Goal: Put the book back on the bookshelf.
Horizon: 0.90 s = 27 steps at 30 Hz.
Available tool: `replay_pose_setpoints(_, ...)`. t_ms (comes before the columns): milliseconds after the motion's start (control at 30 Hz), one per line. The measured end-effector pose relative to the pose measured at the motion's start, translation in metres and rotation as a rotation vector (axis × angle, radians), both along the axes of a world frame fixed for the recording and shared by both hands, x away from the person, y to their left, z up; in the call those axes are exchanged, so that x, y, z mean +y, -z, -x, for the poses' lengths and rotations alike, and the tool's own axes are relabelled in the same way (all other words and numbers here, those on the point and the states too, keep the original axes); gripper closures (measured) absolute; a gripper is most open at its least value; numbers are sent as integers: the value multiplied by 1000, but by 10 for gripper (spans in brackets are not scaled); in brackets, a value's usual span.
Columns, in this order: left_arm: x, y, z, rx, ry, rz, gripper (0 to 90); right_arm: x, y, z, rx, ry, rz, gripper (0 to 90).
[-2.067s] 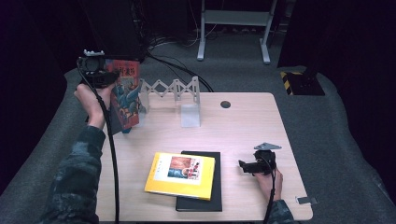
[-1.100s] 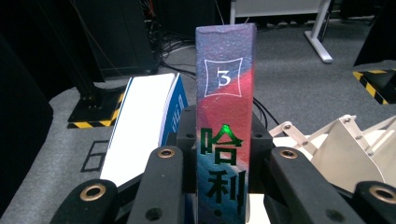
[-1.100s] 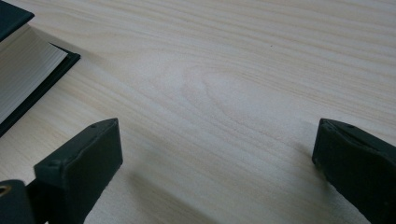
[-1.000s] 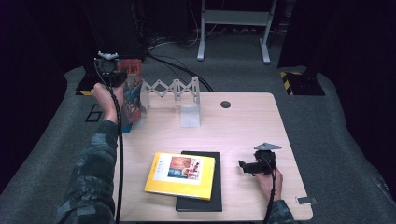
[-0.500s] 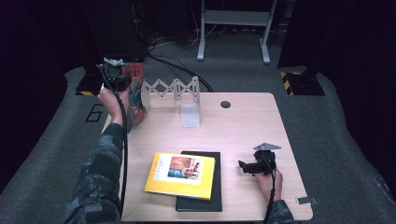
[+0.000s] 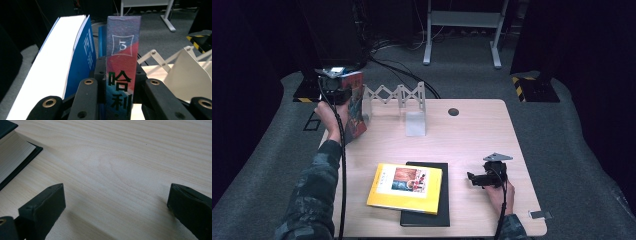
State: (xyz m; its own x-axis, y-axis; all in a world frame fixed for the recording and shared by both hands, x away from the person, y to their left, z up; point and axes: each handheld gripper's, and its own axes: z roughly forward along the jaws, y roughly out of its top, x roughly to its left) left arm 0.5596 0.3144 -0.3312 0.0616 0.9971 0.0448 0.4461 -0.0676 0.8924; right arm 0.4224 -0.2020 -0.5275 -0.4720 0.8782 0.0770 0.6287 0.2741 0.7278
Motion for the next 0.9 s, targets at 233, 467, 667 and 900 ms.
replay_pose_setpoints(233, 6, -1, 13, 25, 29, 8, 735, 0, 0, 0, -1, -1, 0, 11)
replay_pose_setpoints(467, 10, -4, 25, 77, 73, -3, 732, 0, 0, 0, -6, -12, 12, 11)
replay_pose_setpoints(667, 12, -2, 38, 105, 102, -14, 727, 0, 0, 0, -5, -7, 7, 10)
replay_pose_setpoints(900, 18, 3, 58, 134, 132, -14, 721, 1, 0, 0, -5, -9, 12, 11)
